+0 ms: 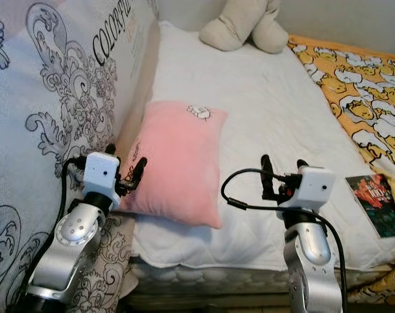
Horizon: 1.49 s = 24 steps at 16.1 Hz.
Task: Clean up the room
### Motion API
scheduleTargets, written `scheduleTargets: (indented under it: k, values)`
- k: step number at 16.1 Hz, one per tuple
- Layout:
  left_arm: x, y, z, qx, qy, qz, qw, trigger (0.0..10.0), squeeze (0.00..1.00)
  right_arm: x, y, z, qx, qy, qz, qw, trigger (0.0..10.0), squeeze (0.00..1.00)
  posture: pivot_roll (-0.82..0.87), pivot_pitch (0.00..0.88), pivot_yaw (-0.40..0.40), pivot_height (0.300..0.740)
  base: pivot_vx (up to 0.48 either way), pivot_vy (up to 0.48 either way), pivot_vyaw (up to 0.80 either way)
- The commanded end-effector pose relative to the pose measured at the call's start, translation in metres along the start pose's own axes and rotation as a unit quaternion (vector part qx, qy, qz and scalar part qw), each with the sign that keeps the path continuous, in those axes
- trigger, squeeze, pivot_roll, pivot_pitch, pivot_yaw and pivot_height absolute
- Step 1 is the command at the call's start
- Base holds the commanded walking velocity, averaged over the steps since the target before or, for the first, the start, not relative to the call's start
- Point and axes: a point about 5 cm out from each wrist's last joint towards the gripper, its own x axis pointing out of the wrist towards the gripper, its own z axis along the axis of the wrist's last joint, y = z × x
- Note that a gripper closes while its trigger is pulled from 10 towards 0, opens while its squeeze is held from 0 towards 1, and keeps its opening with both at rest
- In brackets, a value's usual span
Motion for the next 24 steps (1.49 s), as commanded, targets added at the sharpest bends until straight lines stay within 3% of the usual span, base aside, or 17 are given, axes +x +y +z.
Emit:
scheduleTargets:
  k: [1, 2, 3, 4, 7, 10, 17, 24]
  values:
    - [-0.001, 0.004, 0.0, -0.021, 0.012, 0.012, 1.0, 10.0, 1.0, 0.0, -0.007, -0.004, 0.009, 0.016, -0.02, 1.0, 10.0, 1.0, 0.05, 0.0, -0.111, 0.74, 0.0, 0.0, 0.0]
    - [0.003, 0.004, -0.001, -0.046, 0.022, 0.023, 0.998, 10.0, 1.0, 0.001, -0.004, -0.006, 0.004, 0.029, -0.01, 1.0, 10.0, 1.0, 0.05, 0.0, -0.108, 0.74, 0.0, 0.0, 0.0]
    - [0.004, 0.003, 0.002, -0.055, 0.015, 0.026, 0.998, 10.0, 0.38, 0.002, -0.001, -0.007, -0.005, 0.036, 0.004, 0.999, 10.0, 1.0, 0.04, 0.0, -0.107, 0.74, 0.0, 0.0, 0.0]
    - [0.006, 0.003, 0.008, -0.06, 0.001, 0.037, 0.998, 10.0, 0.0, 0.006, 0.006, -0.008, -0.028, 0.049, 0.039, 0.998, 10.0, 0.0, 0.04, 0.0, -0.1, 0.74, 0.0, 0.0, 0.0]
    - [0.008, 0.009, 0.011, -0.071, -0.01, 0.058, 0.996, 10.0, 0.0, 0.017, 0.008, -0.008, -0.067, 0.054, 0.051, 0.995, 10.0, 0.0, 0.03, 0.0, -0.101, 0.74, 0.0, -0.48, 0.0]
    - [0.014, 0.008, 0.018, -0.066, -0.026, 0.069, 0.995, 10.0, 0.0, 0.019, 0.019, -0.01, -0.07, 0.054, 0.079, 0.993, 10.0, 0.0, 0.04, 0.0, -0.106, 0.74, 0.0, -0.48, 0.0]
    - [0.018, 0.003, 0.022, -0.075, -0.038, 0.054, 0.995, 10.0, 0.0, 0.036, 0.018, -0.009, -0.085, 0.047, 0.083, 0.992, 10.0, 0.0, 0.05, 0.0, -0.102, 0.74, 0.0, -0.478, 0.0]
    - [0.039, 0.006, 0.029, -0.066, -0.043, 0.051, 0.996, 10.0, 0.0, 0.05, 0.033, -0.004, -0.099, 0.02, 0.103, 0.99, 10.0, 0.0, 0.03, 0.0, -0.077, 0.74, 0.141, -0.425, 0.0]
